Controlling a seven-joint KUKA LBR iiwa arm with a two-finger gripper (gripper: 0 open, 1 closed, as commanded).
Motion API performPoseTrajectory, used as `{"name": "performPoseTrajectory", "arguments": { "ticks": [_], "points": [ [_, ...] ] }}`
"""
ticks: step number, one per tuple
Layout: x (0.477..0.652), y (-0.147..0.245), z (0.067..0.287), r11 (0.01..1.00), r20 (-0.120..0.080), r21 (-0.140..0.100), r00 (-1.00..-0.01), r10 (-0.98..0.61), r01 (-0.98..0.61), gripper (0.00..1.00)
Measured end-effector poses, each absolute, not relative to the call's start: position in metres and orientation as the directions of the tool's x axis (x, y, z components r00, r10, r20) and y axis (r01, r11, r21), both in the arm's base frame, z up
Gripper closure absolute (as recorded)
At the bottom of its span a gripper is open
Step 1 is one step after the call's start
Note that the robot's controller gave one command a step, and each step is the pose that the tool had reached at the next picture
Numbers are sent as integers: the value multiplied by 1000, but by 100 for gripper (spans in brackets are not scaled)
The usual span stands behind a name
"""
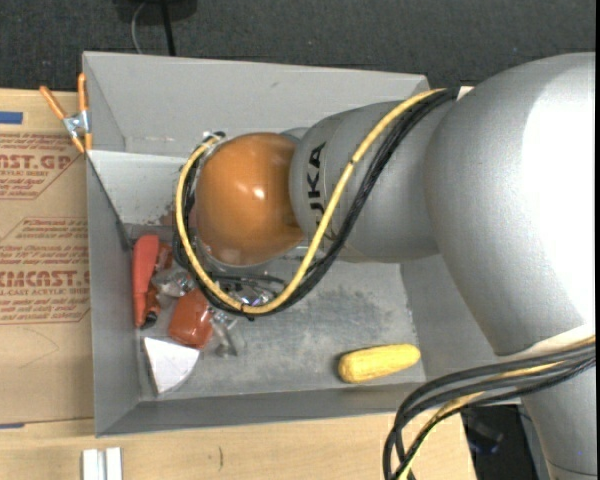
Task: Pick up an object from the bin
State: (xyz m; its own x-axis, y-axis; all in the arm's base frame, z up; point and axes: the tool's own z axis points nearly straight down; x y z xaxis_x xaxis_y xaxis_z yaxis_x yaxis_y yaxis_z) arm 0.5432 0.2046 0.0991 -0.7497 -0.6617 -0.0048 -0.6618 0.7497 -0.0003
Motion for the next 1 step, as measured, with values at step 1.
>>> {"name": "performPoseTrajectory", "arguments": {
  "ticks": [1],
  "points": [
    [555,179,70,421,-8,-1,-421,-907,-907,100]
  ]
}}
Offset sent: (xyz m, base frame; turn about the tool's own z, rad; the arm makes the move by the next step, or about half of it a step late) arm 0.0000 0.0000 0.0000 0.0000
